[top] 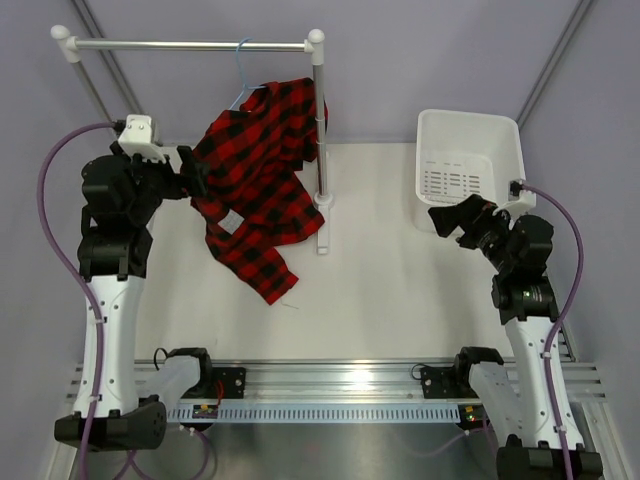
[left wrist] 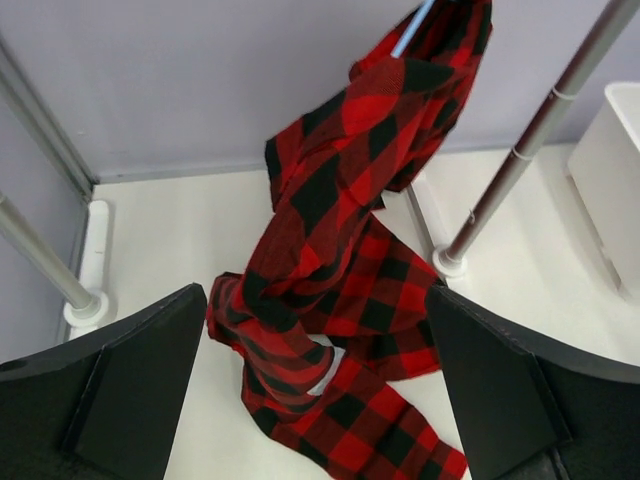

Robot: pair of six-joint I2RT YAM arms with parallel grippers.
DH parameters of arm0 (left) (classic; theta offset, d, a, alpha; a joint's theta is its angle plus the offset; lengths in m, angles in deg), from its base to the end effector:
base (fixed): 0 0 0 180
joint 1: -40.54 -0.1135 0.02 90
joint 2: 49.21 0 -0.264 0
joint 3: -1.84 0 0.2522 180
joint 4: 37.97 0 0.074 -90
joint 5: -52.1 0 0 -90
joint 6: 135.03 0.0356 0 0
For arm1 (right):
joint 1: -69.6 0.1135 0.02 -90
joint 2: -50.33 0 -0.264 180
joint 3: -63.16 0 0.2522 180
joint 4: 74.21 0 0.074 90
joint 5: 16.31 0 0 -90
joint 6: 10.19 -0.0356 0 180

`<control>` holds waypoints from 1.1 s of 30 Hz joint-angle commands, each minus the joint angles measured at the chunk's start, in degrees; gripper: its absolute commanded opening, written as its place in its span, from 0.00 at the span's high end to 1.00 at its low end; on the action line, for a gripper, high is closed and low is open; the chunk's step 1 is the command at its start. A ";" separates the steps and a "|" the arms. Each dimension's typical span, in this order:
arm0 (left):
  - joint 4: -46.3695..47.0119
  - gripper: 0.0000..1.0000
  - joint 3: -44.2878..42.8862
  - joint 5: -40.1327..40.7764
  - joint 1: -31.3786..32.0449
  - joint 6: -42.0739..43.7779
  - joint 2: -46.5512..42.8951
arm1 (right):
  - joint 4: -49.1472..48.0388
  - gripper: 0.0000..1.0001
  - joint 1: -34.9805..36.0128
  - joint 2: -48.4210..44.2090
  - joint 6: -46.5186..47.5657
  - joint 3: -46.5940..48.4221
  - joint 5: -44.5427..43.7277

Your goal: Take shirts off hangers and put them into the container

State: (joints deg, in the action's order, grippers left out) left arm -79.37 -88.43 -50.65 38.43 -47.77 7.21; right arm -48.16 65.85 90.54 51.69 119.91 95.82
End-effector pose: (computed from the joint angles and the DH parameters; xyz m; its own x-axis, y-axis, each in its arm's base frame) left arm 0.1914 -0.0008 0.4596 -0.1399 -0.0518 -0.9888 0.1762 0.9814 -0.0764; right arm 0.1662 0.0025 0.3381 -0.2916 0.4566 -0.8405 -0.1958 0.8316 0.5197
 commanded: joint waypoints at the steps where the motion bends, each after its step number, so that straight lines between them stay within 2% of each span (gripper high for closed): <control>1: 0.92 0.03 -3.73 -7.27 -0.18 2.30 1.66 | 4.75 0.01 -0.12 1.54 2.19 6.92 4.06; 5: -0.92 0.05 -7.95 -16.83 -0.18 2.30 7.45 | 6.43 0.01 -0.12 2.33 2.37 9.75 5.20; 9: -1.54 0.06 -10.24 -20.99 -0.18 2.30 9.66 | 5.72 0.01 0.49 2.69 2.10 10.11 7.31; 21: -6.02 0.08 -20.24 -16.60 -0.09 6.96 17.40 | 1.60 0.01 2.08 -1.45 -0.09 6.06 10.38; 24: -6.73 0.12 -21.92 -16.60 -0.18 7.31 20.56 | 1.24 0.00 2.52 -1.18 -0.53 6.15 9.95; 33: -2.51 0.22 -18.94 -16.60 -0.09 6.17 24.61 | -1.13 0.01 2.87 0.57 -1.94 6.76 10.03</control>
State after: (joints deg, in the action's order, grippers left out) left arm -84.88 -107.73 -67.40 38.43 -41.45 32.00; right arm -46.34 68.21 90.89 50.90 126.07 103.82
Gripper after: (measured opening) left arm 0.788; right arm 0.993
